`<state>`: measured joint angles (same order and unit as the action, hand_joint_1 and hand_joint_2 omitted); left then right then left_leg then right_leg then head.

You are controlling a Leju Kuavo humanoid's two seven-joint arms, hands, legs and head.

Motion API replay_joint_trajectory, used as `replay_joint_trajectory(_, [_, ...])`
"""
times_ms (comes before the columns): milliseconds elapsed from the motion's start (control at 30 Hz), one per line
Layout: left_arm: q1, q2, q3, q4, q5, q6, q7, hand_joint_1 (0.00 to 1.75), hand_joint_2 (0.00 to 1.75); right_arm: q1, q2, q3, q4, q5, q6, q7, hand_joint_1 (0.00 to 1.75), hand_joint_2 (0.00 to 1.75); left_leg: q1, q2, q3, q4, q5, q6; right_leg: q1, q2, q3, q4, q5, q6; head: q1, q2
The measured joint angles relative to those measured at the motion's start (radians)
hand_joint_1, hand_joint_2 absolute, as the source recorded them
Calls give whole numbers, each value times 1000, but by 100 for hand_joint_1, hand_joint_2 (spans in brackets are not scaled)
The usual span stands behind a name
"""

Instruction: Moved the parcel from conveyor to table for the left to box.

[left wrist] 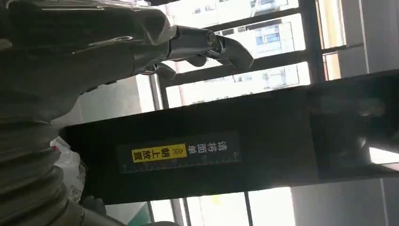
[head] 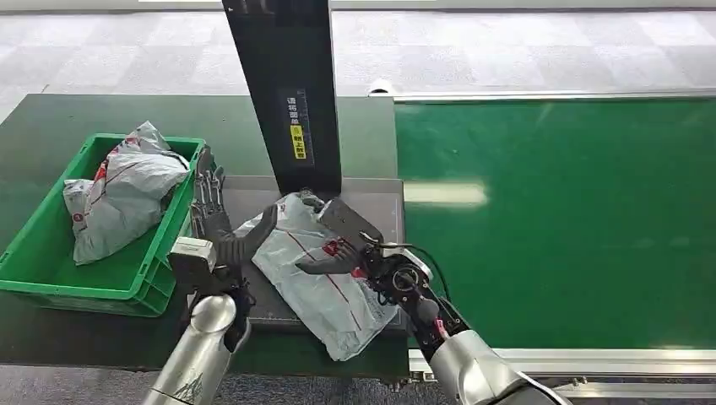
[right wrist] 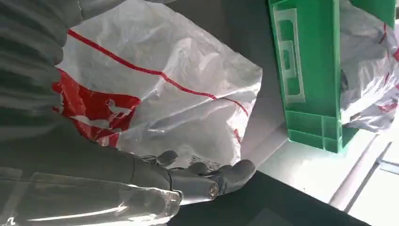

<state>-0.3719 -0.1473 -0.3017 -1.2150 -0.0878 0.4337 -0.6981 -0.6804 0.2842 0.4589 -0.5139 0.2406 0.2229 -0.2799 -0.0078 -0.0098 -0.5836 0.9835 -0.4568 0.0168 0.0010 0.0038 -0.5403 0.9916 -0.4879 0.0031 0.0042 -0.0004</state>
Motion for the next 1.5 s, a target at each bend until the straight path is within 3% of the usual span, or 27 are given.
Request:
replay_joint_trajectory(133, [-27,0,0,34,-93,-55,77,0,175,22,-22,-9,-117,37,-125,-50,0,175,0,0,0,0,0,0,0,0,0,0,0,0,0,0])
replay_joint_trajectory(267, [-31,3,8,57,-141,-90,91,0,175,64,-59,-43,-326,44,-109,-3,0,175,0,1,0,0,0,0,0,1,-1,0,0,0,0,0])
replay_joint_trajectory(433, [-49,8,6,107,-292,-129,134,0,175,162,-93,-121,-591,-6,-236,-128,0,175,0,-2,-1,1,0,0,-1,-2,-1,-1,0,0,0,0])
replay_joint_trajectory(667, [-65,11,5,164,-327,-138,135,0,175,263,-142,-211,-877,-25,-247,-123,0,175,0,2,-1,1,-1,0,-1,3,-2,-1,0,0,0,0])
replay_joint_trajectory(867, [-85,14,-23,237,-463,-194,174,0,175,396,-171,-302,-1086,31,-521,-241,0,175,0,-2,-1,1,-1,0,-1,-2,-1,-1,0,1,0,0])
replay_joint_trajectory(933, [-93,15,-37,272,-500,-212,175,0,175,444,-177,-345,-1148,55,-565,-247,0,175,-1,1,-2,1,-1,0,-1,1,-2,-1,0,1,0,0])
replay_joint_trajectory(1033, [-115,11,-64,327,-514,-217,179,0,175,518,-193,-392,-1239,71,-573,-252,0,175,-1,0,-2,1,-1,1,-1,1,-2,-1,0,1,0,0])
replay_joint_trajectory(1200, [-132,6,-86,366,-558,-233,206,0,175,555,-204,-414,-1286,106,-577,-253,0,175,-1,2,0,1,-1,1,-1,2,-1,-1,0,1,0,0])
replay_joint_trajectory(1433, [-170,-2,-178,465,-781,-260,373,0,175,607,-207,-407,-1287,113,-552,-256,0,175,-1,1,-1,0,-1,1,-1,2,-1,-1,0,1,-1,0])
replay_joint_trajectory(1467, [-186,-6,-193,486,-809,-274,405,157,175,607,-207,-405,-1285,113,-546,-256,0,175,-1,1,-1,0,-1,1,-1,2,0,-1,0,1,0,0])
replay_joint_trajectory(1500, [-206,-9,-209,515,-836,-295,437,175,175,606,-207,-403,-1283,117,-540,-254,0,175,-1,0,0,0,-1,1,-1,1,0,-1,0,1,0,0])
